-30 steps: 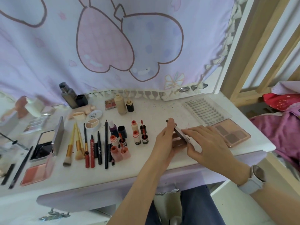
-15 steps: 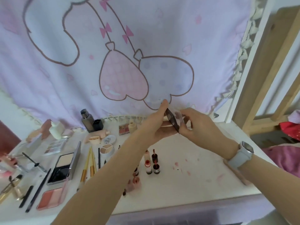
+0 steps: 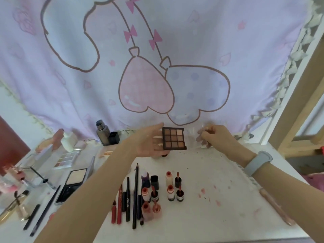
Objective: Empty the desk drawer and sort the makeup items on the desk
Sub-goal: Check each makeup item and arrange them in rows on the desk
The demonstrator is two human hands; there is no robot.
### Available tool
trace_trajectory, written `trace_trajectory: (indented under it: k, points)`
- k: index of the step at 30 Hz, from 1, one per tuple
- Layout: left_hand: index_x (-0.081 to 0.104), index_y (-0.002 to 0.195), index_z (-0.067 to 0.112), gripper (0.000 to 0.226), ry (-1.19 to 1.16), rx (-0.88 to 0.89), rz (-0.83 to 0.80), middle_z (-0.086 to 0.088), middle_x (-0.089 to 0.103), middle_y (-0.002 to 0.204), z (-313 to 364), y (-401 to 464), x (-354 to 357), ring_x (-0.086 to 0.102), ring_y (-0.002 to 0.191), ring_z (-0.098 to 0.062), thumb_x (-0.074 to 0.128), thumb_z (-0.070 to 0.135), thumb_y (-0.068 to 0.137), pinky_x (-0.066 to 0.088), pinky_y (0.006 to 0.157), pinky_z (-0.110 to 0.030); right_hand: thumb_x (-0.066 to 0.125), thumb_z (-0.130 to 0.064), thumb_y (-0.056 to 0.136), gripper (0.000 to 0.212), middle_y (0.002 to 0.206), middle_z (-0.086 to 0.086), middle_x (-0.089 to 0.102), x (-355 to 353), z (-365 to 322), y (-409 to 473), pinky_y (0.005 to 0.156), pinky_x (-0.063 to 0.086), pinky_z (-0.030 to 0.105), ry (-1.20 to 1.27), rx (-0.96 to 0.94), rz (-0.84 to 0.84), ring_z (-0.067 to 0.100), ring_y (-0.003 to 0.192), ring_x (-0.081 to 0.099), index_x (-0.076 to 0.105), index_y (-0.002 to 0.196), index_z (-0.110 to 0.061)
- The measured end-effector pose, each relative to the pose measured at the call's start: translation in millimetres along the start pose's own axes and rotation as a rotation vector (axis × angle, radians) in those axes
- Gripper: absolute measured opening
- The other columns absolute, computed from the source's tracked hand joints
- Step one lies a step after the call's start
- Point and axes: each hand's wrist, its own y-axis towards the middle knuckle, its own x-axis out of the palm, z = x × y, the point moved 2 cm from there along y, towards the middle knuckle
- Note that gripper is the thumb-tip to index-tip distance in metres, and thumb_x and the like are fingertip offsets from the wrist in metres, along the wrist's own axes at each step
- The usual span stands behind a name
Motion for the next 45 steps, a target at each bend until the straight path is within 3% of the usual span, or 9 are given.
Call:
trace_trajectory:
  k: [5, 11, 16, 24, 29, 32, 37, 42, 45]
  points:
    - [0.057, 0.116, 0.006, 0.042, 0.306, -0.017, 0.077, -0.013, 0.062, 0.110, -7.8, 6.0, -14.8, 0.062, 0.096, -0.028, 0.054, 0.039, 0.090, 0.052, 0.086, -0.038, 0.047, -0.004, 0.088, 0.015, 0.077, 0.009, 0.067, 8.1, 14.8, 2.3, 0.057, 0.046, 0.021, 0.028, 0.091, -0.052, 0.015, 0.062, 0.056, 0.062, 0.084, -0.003]
    - [0.056, 0.115, 0.008, 0.044, 0.502, -0.047, 0.144, -0.011, 0.065, 0.113, -18.4, 7.2, -27.5, 0.066, 0.096, -0.023, 0.055, 0.043, 0.088, 0.052, 0.081, -0.031, 0.050, -0.008, 0.088, 0.020, 0.073, 0.005, 0.068, 21.8, 29.4, 1.4, 0.052, 0.044, 0.018, -0.006, 0.195, -0.135, 0.014, 0.062, 0.057, 0.060, 0.071, -0.005]
    - [0.057, 0.112, 0.010, 0.041, 0.704, -0.058, 0.188, -0.006, 0.067, 0.107, -27.1, 8.2, -31.8, 0.068, 0.090, -0.017, 0.050, 0.045, 0.091, 0.050, 0.084, -0.030, 0.050, -0.010, 0.091, 0.014, 0.071, 0.003, 0.066, 35.8, 27.9, 1.9, 0.052, 0.046, 0.016, -0.020, 0.216, -0.181, 0.011, 0.060, 0.057, 0.060, 0.082, -0.005]
    - [0.053, 0.115, 0.012, 0.038, 0.808, -0.094, 0.214, -0.003, 0.063, 0.111, -34.9, 2.1, -35.4, 0.063, 0.092, -0.012, 0.046, 0.042, 0.094, 0.043, 0.060, -0.019, 0.052, -0.011, 0.089, 0.022, 0.074, 0.006, 0.068, 50.0, 28.7, 3.5, 0.055, 0.047, 0.017, -0.043, 0.259, -0.218, 0.013, 0.063, 0.059, 0.060, 0.070, -0.005]
    - [0.047, 0.125, 0.013, 0.041, 0.879, -0.104, 0.241, -0.002, 0.054, 0.116, -40.6, 2.3, -36.8, 0.053, 0.110, -0.019, 0.043, 0.040, 0.095, 0.046, 0.077, -0.024, 0.052, -0.013, 0.092, 0.017, 0.075, 0.008, 0.068, 57.3, 26.7, 1.1, 0.053, 0.049, 0.017, 0.004, 0.279, -0.249, 0.015, 0.060, 0.060, 0.061, 0.086, 0.000]
    - [0.047, 0.127, 0.012, 0.042, 0.915, -0.096, 0.240, -0.002, 0.054, 0.112, -43.2, 2.6, -35.7, 0.053, 0.104, -0.017, 0.042, 0.038, 0.096, 0.045, 0.080, -0.026, 0.052, -0.020, 0.093, 0.020, 0.080, 0.009, 0.069, 59.1, 26.7, -3.1, 0.065, 0.056, 0.022, 0.034, 0.276, -0.261, 0.016, 0.063, 0.062, 0.062, 0.089, -0.002]
    - [0.052, 0.094, 0.017, 0.028, 1.113, 0.064, 0.316, -0.004, 0.050, 0.098, -31.4, -7.7, -35.4, 0.050, 0.087, -0.018, 0.042, 0.043, 0.093, 0.040, 0.073, -0.025, 0.048, -0.027, 0.095, 0.025, 0.087, 0.006, 0.064, 44.6, 26.2, -10.9, 0.068, 0.055, 0.023, -0.010, 0.246, -0.244, 0.016, 0.067, 0.062, 0.059, 0.101, -0.006]
    - [0.052, 0.127, 0.019, 0.040, 1.232, 0.440, 0.537, 0.001, 0.056, 0.127, -22.5, -38.8, -7.0, 0.051, 0.115, -0.017, 0.040, 0.038, 0.095, 0.040, 0.100, -0.036, 0.047, -0.021, 0.094, 0.018, 0.088, 0.002, 0.064, 6.8, 31.2, -33.5, 0.070, 0.050, 0.023, -0.130, 0.123, -0.181, 0.013, 0.071, 0.060, 0.061, 0.097, -0.009]
    - [0.053, 0.125, 0.019, 0.034, 1.256, 0.677, 0.542, 0.002, 0.052, 0.124, -32.1, -58.2, 37.9, 0.047, 0.114, -0.017, 0.041, 0.030, 0.095, 0.035, 0.097, -0.027, 0.047, -0.017, 0.094, 0.024, 0.090, 0.007, 0.067, -22.0, 41.0, -57.2, 0.078, 0.049, 0.030, -0.259, 0.071, -0.081, 0.018, 0.078, 0.061, 0.062, 0.101, 0.000]
